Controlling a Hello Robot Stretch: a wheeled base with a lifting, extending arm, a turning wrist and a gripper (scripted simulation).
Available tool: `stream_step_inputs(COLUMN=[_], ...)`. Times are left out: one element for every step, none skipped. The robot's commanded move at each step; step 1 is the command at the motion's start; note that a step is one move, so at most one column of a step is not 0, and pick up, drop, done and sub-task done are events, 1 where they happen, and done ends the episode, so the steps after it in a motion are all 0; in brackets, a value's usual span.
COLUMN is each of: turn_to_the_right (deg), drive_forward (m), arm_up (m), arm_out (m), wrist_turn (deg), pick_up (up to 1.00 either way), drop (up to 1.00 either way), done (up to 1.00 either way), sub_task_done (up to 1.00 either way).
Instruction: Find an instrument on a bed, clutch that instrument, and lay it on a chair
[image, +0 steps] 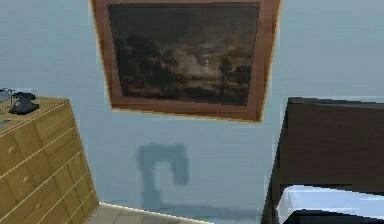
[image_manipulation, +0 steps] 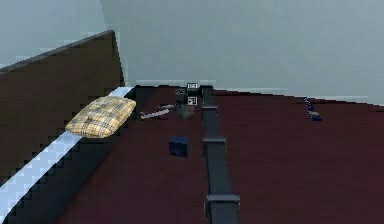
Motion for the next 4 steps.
stream_step_inputs(turn_to_the_right=[0.0, 0.0, 0.0, 0.0], drive_forward=[0.00, 0.00, 0.00, 0.00], arm_up=[0.00, -0.30, 0.00, 0.10], arm_out=[0.00, 0.00, 0.00, 0.00], wrist_turn=[45.0, 0.0, 0.0, 0.0], pick_up=[0.00, 0.00, 1.00, 0.00], drop=[0.00, 0.00, 0.00, 0.00], done=[0.00, 0.00, 0.00, 0.00], sub_task_done=[0.00, 0.00, 0.00, 0.00])
